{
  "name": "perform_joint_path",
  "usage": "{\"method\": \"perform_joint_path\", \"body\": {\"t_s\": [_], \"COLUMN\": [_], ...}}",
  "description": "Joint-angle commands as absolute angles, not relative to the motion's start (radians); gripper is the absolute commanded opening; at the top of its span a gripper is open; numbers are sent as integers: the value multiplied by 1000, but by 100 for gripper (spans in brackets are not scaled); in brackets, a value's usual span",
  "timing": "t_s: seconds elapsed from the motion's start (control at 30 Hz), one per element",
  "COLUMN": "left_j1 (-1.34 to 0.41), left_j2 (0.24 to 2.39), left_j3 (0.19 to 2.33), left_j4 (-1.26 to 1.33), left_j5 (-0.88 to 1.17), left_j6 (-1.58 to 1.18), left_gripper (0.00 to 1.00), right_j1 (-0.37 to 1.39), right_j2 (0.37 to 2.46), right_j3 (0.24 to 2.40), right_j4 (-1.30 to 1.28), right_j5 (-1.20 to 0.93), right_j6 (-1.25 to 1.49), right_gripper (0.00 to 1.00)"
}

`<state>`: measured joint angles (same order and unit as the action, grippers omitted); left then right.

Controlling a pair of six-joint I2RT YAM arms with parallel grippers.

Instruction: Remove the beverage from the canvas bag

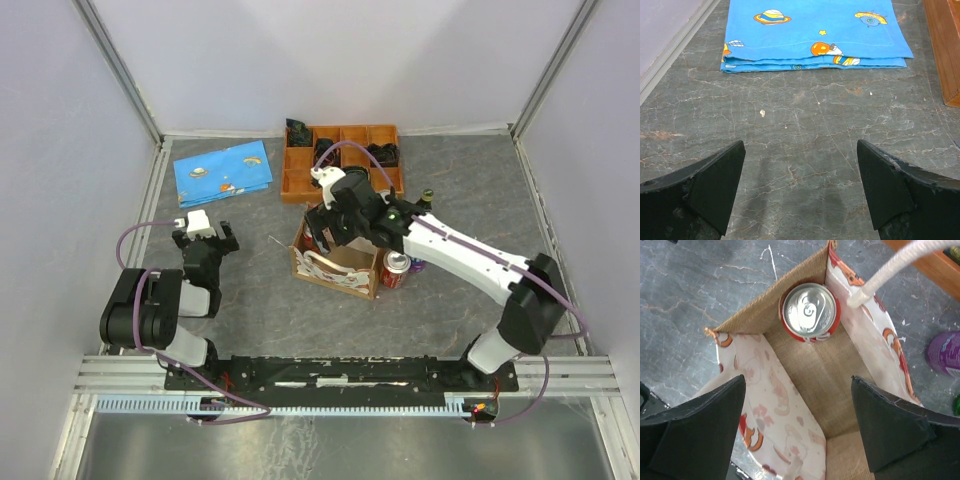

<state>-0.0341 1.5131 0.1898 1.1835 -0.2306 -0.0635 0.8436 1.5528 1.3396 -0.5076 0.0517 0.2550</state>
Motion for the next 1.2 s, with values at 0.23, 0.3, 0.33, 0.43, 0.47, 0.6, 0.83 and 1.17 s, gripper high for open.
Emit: {"method": "perform_joint_path", "body": {"t_s": [0.23,0.3,0.33,0.43,0.47,0.6,0.83,1.17], "left_j1": [-32,-32,-32,-33,-33,-32,-33,-32], "left_j2": [1516,1516,1518,1516,1516,1517,1517,1516], "left_j3": [210,210,209,210,210,210,210,210], "left_j4": [1223,1224,1223,1222,1222,1221,1223,1222], "left_j5": [-239,-240,-241,-239,-240,-240,-240,-239], "left_j6": [-60,-60,-60,-60,-60,-59,-59,-59], "left_gripper": [99,99,99,99,99,99,99,99], "right_j1": [846,845,845,846,846,845,845,845], "right_j2": [1781,1804,1816,1837,1844,1869,1925,1983], "right_j3": [1511,1520,1520,1529,1532,1534,1556,1586], "right_j4": [-465,-454,-447,-439,-438,-417,-404,-394], "right_j5": [94,99,105,116,118,118,119,119], "right_j6": [183,181,178,171,170,166,163,140], "right_gripper": [98,98,98,99,99,99,96,64]}}
